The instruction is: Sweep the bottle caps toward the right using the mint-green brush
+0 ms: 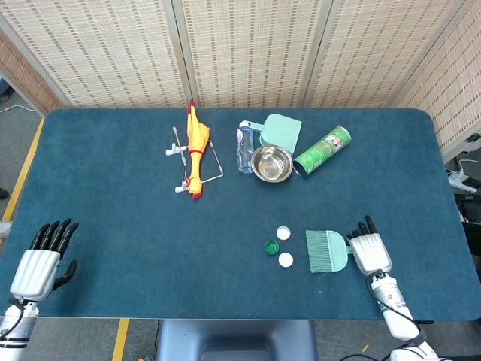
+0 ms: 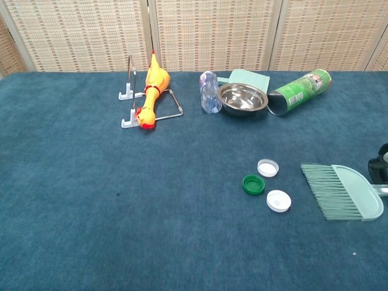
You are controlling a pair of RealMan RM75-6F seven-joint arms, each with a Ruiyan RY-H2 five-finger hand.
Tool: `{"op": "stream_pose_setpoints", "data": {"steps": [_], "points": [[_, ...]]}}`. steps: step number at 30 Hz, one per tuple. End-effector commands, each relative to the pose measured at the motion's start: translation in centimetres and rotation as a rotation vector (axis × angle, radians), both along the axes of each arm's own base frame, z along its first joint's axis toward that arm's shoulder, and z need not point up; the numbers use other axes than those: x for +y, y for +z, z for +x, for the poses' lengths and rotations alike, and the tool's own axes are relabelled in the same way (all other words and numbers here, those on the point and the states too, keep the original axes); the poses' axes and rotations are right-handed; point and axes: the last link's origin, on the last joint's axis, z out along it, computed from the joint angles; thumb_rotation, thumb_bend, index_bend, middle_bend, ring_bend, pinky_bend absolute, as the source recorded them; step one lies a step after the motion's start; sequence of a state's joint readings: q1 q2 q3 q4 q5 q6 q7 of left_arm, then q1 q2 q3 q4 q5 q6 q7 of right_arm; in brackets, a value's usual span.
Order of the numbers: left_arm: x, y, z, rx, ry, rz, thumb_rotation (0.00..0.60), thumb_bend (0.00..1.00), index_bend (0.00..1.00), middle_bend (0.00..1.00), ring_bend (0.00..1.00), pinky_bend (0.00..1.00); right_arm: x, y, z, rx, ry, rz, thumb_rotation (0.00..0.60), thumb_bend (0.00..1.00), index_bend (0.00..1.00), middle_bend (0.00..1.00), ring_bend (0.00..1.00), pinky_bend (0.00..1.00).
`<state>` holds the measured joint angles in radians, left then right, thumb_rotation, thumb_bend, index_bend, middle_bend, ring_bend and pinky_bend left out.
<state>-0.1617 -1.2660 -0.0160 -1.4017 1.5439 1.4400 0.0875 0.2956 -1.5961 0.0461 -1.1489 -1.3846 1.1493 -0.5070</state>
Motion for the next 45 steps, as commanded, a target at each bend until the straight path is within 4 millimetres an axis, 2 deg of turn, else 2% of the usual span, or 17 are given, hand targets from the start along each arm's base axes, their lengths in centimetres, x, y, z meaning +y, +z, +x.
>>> {"op": "stream_pose_setpoints", "data": {"steps": [1,7,15,20,23,25,29,35,40,45], "points": [[0.1,0.0,-0.1,0.0,0.002,0.0,0.6,0.42,0.0,0.0,0.0,0.08,0.0,0.0,0.0,-0.008,0.005,0.001,0.6,0.25,0.73,0.55,0.26,0.09],[0.0,-0.1,-0.2,0.003,0.004,0.0,0.6,0.43,0.0,0.0,0.0,0.08,-0.3,0.8,-0.1,-0.046,0.006,-0.024,0.6,0.3,0.85,0.66,0.35,0.09],[0.1,-0.2,-0.3,0.002,0.013,0.0,0.6,0.43,0.0,0.0,0.0,0.08,-0.6,3.6,1.7,-0.065,0.128,-0.027,0.6,0.34,0.87,0.73,0.41,0.1],[0.1,-0.3,-0.3,0.003,0.017,0.0,0.6,0.43,0.0,0.0,0.0,0.08,-0.9,5.7,5.0,-0.034,0.237,0.005,0.6,0.35,0.88,0.75,0.43,0.1],[0.2,-0.4,-0.3,0.005,0.017,-0.003,0.6,0.43,0.0,0.0,0.0,0.08,-1.0,6.2,8.7,0.021,0.335,0.037,0.6,0.35,0.88,0.76,0.43,0.1],[0.1,-0.4,-0.3,0.006,0.017,-0.004,0.6,0.43,0.0,0.0,0.0,0.08,-1.0,5.9,11.0,0.052,0.388,0.06,0.6,0.35,0.88,0.76,0.43,0.1],[0.2,-0.4,-0.3,0.004,0.017,-0.005,0.6,0.43,0.0,0.0,0.0,0.08,-0.9,3.8,15.8,0.159,0.492,0.118,0.6,0.35,0.88,0.76,0.43,0.1],[0.3,-0.2,-0.5,-0.002,0.024,-0.006,0.6,0.43,0.0,0.0,0.0,0.08,-1.0,0.2,20.5,0.348,0.594,0.125,0.6,0.35,0.88,0.76,0.43,0.09],[0.3,0.0,-0.6,-0.008,0.027,-0.003,0.6,0.43,0.0,0.0,0.0,0.08,-1.3,-2.3,22.2,0.476,0.622,0.117,0.6,0.35,0.88,0.76,0.43,0.1],[0.4,0.0,-0.7,-0.008,0.032,-0.005,0.6,0.43,0.0,0.0,0.0,0.08,-2.2,-4.0,22.4,0.599,0.602,0.124,0.6,0.35,0.88,0.76,0.43,0.1]]}}
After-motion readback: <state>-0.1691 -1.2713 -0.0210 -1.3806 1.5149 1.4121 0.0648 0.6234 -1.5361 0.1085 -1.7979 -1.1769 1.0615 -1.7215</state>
